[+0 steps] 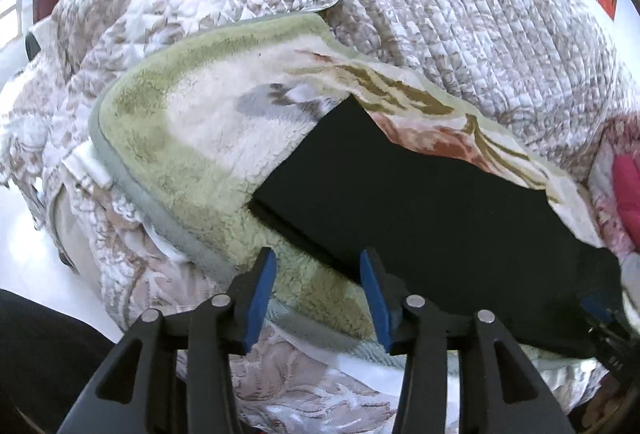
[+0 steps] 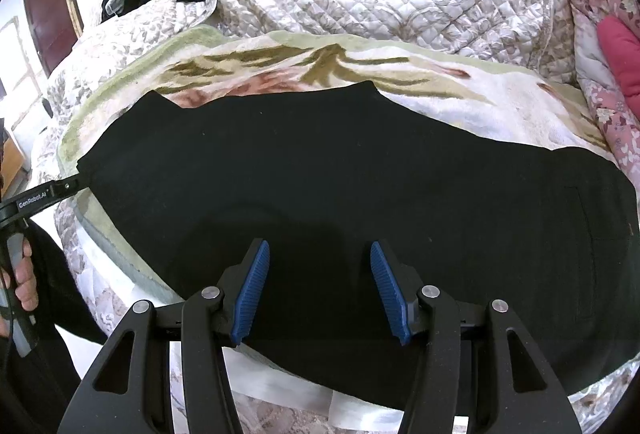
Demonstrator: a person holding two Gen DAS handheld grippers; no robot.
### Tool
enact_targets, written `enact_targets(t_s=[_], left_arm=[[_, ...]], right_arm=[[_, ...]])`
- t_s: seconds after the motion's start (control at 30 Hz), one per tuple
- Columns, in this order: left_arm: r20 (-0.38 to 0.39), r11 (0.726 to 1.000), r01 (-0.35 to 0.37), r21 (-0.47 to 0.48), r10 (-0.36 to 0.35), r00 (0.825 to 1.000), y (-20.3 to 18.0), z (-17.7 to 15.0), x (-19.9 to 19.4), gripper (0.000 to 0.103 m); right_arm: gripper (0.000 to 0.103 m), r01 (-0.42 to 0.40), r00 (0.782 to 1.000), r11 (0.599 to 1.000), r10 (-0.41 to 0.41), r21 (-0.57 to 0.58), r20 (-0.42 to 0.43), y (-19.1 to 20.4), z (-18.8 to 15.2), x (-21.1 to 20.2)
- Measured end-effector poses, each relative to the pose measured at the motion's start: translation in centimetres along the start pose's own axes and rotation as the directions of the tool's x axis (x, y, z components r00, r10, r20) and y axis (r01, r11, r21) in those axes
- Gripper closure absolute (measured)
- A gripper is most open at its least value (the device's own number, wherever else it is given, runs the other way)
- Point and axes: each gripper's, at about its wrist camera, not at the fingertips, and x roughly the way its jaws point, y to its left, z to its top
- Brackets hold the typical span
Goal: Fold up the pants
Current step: 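Grasp the pants edge again with the left gripper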
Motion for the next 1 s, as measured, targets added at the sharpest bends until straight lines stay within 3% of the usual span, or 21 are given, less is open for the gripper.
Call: enact_targets(t_s=[0.17, 0.33, 0.5, 0.6, 0.8, 0.9, 1.0], left_arm=[[-0.003, 0.996, 0.052, -0.073, -0.052, 0.999, 0.7, 0.6, 1.3, 0.049], [0.027, 0.996, 0.046, -0.075, -0.044, 0.999, 0.5, 1.4, 2.2, 0.051], [0.027, 0.999, 0.007, -0.05, -0.006, 1.0, 0.0, 1.9, 2.5, 0.092], [0.035, 1.0, 0.022, -0.021, -0.022, 0.999, -0.7, 2.2, 1.9, 0.095], [0.055, 0.982, 0.138, 0.127, -0.146, 0.988, -5.4, 3.7, 0.4, 0.095], [0.033, 0.951, 0.227, 0.211, -0.239, 0.971, -9.2, 4.1, 0.0, 0.095], [-0.005, 0.898, 0.323, 0.299, -0.338, 0.941, -13.7, 3.8, -0.3, 0.095]], right_arm=[[0.05, -0.002, 1.0, 1.0, 0.002, 0.009, 0.004, 0.1, 0.2, 0.0], [0.05, -0.018, 1.0, 0.999, 0.018, 0.038, 0.013, 0.0, 0.5, -0.2], [0.05, -0.023, 0.999, 0.998, 0.021, 0.052, 0.032, 0.0, 0.5, -0.6], [0.05, -0.022, 0.999, 0.998, 0.019, 0.064, 0.044, -0.3, 0.5, -1.0], [0.05, -0.033, 0.997, 0.991, 0.025, 0.126, 0.068, -1.5, 0.6, -1.7], [0.05, -0.038, 0.996, 0.985, 0.024, 0.171, 0.083, -2.5, 0.6, -2.1], [0.05, -0.028, 0.995, 0.976, 0.007, 0.214, 0.095, -3.7, 0.6, -2.5]])
